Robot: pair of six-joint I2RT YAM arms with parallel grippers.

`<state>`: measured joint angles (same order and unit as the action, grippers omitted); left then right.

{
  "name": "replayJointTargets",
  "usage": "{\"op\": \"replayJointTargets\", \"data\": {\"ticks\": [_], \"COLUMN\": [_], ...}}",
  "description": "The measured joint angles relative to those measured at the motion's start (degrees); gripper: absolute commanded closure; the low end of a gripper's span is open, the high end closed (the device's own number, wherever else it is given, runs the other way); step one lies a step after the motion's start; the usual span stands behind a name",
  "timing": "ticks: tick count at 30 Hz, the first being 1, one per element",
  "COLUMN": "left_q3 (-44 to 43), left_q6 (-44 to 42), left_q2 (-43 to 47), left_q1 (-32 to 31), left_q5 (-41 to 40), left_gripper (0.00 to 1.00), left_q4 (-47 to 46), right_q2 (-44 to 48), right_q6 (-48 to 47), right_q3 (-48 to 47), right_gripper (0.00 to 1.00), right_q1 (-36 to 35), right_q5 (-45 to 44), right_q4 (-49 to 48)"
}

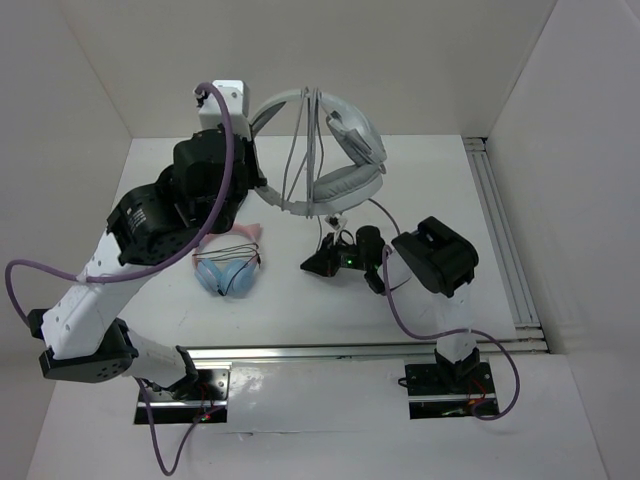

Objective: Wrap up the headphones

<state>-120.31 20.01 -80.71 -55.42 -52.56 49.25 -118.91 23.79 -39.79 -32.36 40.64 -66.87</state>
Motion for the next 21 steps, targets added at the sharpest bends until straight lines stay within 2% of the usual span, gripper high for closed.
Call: {"op": "replayJointTargets", "data": {"ticks": [3, 10, 15, 21], "left_q3": [1.44, 3.39, -0.85, -2.97], "left_q6": [2.58, 10.19, 13.03, 15.47], "left_q2": [0.26, -3.08, -11.19, -21.00], "left_q1": [3.61, 23.65, 29.20, 36.06], "left_q5": [0.79, 9.53, 15.43, 17.29], "left_gripper": [1.00, 1.00, 1.00, 1.00], "left_q4": [0.04, 0.46, 0.44, -0.42], "right_q2": [2.45, 9.18, 19.82, 36.17], "right_q6": [0.63, 0.57, -1.29, -5.68], "right_q3": [3.98, 10.36, 11.82, 9.68], "right_gripper": [1.00, 1.00, 1.00, 1.00], "right_q1": [-0.94, -10.49, -19.34, -29.83], "right_q5": [-3.96, -14.75, -24.70, -35.74], "right_q4": [-0.20, 1.51, 10.25, 26.36]}}
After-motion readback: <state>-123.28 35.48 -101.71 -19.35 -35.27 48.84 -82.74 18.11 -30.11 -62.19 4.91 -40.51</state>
